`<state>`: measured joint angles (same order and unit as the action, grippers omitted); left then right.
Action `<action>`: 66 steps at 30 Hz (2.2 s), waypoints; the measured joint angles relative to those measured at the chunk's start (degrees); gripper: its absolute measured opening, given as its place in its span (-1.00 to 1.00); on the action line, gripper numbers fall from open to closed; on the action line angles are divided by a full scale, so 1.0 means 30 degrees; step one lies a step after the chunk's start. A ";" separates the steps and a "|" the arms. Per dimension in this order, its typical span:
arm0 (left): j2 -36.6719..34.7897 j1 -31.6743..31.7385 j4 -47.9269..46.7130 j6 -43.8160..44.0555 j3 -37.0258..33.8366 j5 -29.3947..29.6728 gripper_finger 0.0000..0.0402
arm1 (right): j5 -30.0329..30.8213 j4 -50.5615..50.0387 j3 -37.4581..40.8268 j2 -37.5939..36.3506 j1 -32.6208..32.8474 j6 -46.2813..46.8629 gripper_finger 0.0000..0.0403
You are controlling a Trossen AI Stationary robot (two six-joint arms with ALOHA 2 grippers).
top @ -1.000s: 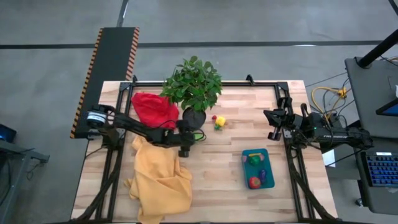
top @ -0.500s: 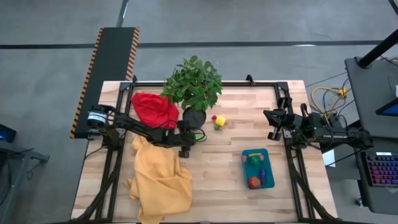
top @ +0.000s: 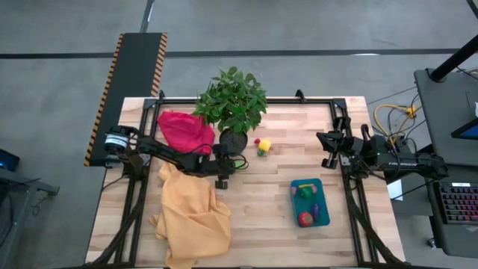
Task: Pick and placing Produce into tupperware
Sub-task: Put the melon into the bin
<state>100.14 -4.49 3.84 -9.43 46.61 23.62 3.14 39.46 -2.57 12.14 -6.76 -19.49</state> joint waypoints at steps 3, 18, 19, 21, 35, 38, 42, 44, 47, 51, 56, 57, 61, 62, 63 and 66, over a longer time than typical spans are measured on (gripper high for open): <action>0.0000 0.0000 0.0007 0.0000 0.0001 0.0016 -0.23 | 0.0000 0.0000 0.0000 0.0007 0.0000 0.0000 -0.96; -0.0437 -0.0007 -0.0042 -0.0018 0.0081 0.0000 -0.23 | 0.0000 0.0000 0.0000 0.0000 -0.0007 0.0000 -0.96; -0.0474 -0.0007 0.0007 -0.0015 0.0081 0.0000 -0.23 | -0.0003 -0.0003 0.0000 0.0007 -0.0004 -0.0007 -0.96; -0.0503 -0.0033 0.0016 -0.0015 0.0081 0.0001 -0.23 | -0.0006 -0.0007 0.0000 0.0006 -0.0001 0.0000 -0.96; -0.0532 -0.0728 0.0087 -0.0109 0.1807 -0.0787 -0.23 | 0.0000 -0.0007 0.0000 0.0000 -0.0005 0.0022 -0.96; -0.0532 -0.0905 0.0089 -0.0484 0.2449 -0.0970 -0.23 | 0.0000 -0.0007 0.0000 0.0007 -0.0007 -0.0013 -0.96; -0.0427 -0.1053 0.0363 -0.0634 0.3513 -0.1895 -0.23 | 0.0061 0.0086 0.0000 0.0007 -0.0005 -0.0867 -0.96; -0.0413 -0.1071 0.0551 -0.0926 0.3895 -0.2229 -0.23 | 0.0452 0.0339 0.0000 0.0006 -0.0003 -0.1318 -0.96; -0.0048 -0.1056 0.0710 -0.1570 0.4796 -0.2583 -0.23 | 0.1157 0.0620 -0.0007 0.0006 -0.0002 -0.1250 -0.96; 0.0847 -0.1042 0.1371 -0.2426 0.6187 -0.3383 -0.23 | 0.1480 0.0605 -0.0007 0.0007 -0.0007 -0.1239 -0.96; 0.2783 -0.1042 0.1374 -0.3513 0.8656 -0.4298 -0.23 | 0.1657 0.0661 -0.0007 -0.0051 -0.0005 -0.1620 -0.96; 0.3218 -0.1047 0.1425 -0.3660 0.9256 -0.4418 -0.23 | 0.1943 0.0655 -0.0007 -0.0066 -0.0007 -0.1672 -0.96; 0.4715 -0.1051 0.0903 -0.4715 1.1611 -0.4800 -0.23 | 0.3425 0.0670 -0.0007 -0.0239 -0.0007 -0.1726 -0.96; 0.5033 -0.1056 0.0817 -0.4945 1.2146 -0.4867 -0.23 | 0.3676 0.0650 -0.0007 -0.0297 -0.0007 -0.1727 -0.96; 0.5405 -0.1056 0.0808 -0.5079 1.2727 -0.5021 -0.23 | 0.3906 0.0674 -0.0007 -0.0306 -0.0007 -0.1727 -0.96; 0.6324 -0.1056 0.0805 -0.5745 1.4262 -0.5379 -0.23 | 0.4189 0.0647 -0.0007 -0.0342 -0.0007 -0.1734 -0.96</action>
<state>119.11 -7.66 6.25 -26.67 89.39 7.48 15.70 41.40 -2.59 11.11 -6.79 -24.69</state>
